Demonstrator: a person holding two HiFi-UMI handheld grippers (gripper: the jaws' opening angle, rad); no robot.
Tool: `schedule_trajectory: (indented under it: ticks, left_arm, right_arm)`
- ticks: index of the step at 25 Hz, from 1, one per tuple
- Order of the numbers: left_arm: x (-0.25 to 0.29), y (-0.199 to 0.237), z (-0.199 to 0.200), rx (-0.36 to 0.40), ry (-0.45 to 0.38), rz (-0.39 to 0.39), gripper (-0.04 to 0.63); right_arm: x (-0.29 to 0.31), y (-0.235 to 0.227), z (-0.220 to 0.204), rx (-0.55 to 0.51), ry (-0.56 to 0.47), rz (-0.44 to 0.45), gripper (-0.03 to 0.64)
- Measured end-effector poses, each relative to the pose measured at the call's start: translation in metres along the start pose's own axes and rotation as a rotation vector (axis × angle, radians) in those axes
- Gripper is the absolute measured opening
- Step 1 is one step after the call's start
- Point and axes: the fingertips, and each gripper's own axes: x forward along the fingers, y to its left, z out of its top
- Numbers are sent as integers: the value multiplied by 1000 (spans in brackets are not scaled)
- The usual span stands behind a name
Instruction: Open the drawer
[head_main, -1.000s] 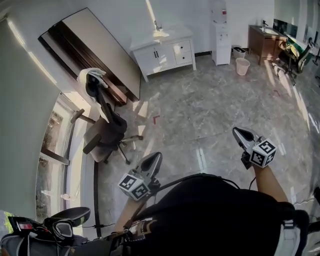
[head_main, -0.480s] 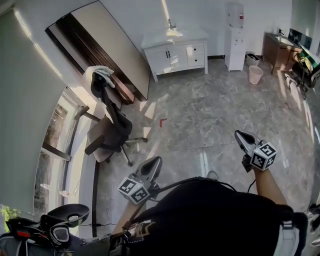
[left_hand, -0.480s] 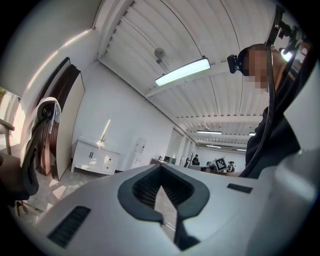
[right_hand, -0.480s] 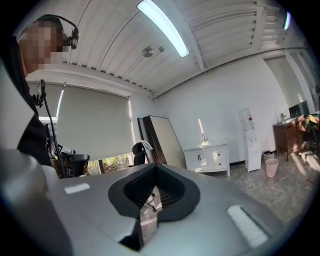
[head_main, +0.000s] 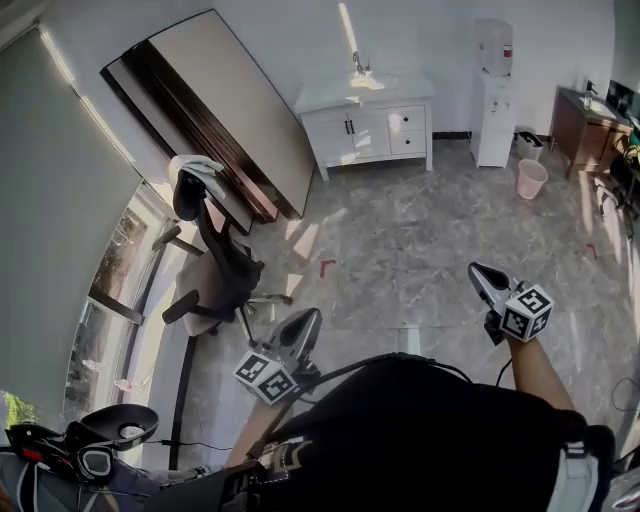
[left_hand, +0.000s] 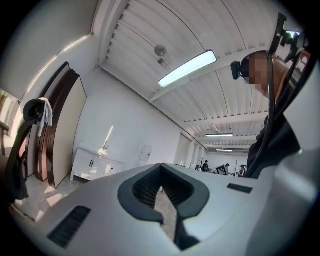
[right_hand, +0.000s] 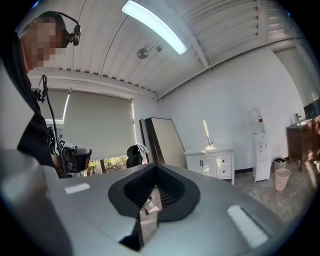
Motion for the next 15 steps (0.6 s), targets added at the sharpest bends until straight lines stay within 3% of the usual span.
schedule_trajectory:
  ticks: [4, 9, 15]
  left_arm:
    - [51, -10, -6, 0, 6, -1, 2]
    - [89, 13, -14, -14, 38, 4, 2]
    - [134, 49, -20, -42, 51, -71, 2]
  right_arm:
    - [-4, -59, 6, 28, -8, -9, 2]
    - [12, -87, 0, 34, -4, -10, 2]
    - [32, -119, -7, 49, 15, -79, 2]
